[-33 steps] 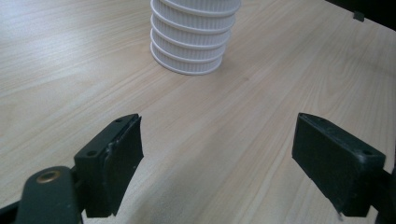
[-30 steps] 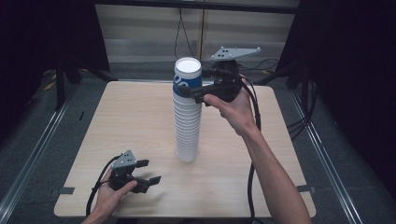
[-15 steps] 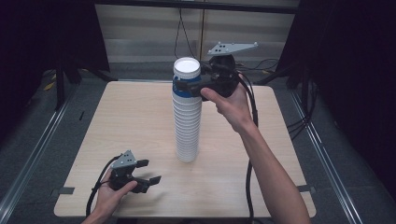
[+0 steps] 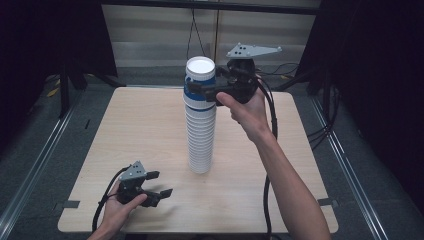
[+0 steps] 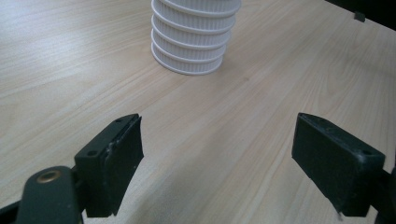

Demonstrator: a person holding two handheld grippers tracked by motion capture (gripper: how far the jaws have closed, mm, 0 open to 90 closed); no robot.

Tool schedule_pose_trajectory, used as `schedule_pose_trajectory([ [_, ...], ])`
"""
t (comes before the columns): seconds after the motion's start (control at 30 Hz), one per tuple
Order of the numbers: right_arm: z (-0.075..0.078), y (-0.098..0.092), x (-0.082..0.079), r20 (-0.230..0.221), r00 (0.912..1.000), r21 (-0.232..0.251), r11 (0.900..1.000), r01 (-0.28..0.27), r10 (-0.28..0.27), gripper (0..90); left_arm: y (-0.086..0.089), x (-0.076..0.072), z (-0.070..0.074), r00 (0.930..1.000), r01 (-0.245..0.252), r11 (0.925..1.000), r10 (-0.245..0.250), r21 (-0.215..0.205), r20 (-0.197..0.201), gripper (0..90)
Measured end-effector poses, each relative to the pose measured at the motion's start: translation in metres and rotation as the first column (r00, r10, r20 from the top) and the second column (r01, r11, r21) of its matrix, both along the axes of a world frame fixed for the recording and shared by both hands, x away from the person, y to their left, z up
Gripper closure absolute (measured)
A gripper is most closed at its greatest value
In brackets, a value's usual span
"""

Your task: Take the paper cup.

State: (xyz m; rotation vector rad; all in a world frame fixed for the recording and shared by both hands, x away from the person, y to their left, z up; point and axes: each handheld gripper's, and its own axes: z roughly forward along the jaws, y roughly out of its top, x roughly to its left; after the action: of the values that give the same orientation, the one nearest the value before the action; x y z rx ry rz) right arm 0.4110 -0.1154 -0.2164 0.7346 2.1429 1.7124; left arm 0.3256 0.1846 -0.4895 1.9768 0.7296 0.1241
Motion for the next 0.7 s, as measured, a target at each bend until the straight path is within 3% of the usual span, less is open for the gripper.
schedule_pose_trajectory([
  [0.7, 0.011, -0.002, -0.002, 0.037, 0.9993, 0.075, 0.997, 0.004, -0.007, 25.3, -0.001, 0.000, -0.001, 1.0000, 0.003, 1.0000, -0.003, 0.003, -0.007, 16.2],
])
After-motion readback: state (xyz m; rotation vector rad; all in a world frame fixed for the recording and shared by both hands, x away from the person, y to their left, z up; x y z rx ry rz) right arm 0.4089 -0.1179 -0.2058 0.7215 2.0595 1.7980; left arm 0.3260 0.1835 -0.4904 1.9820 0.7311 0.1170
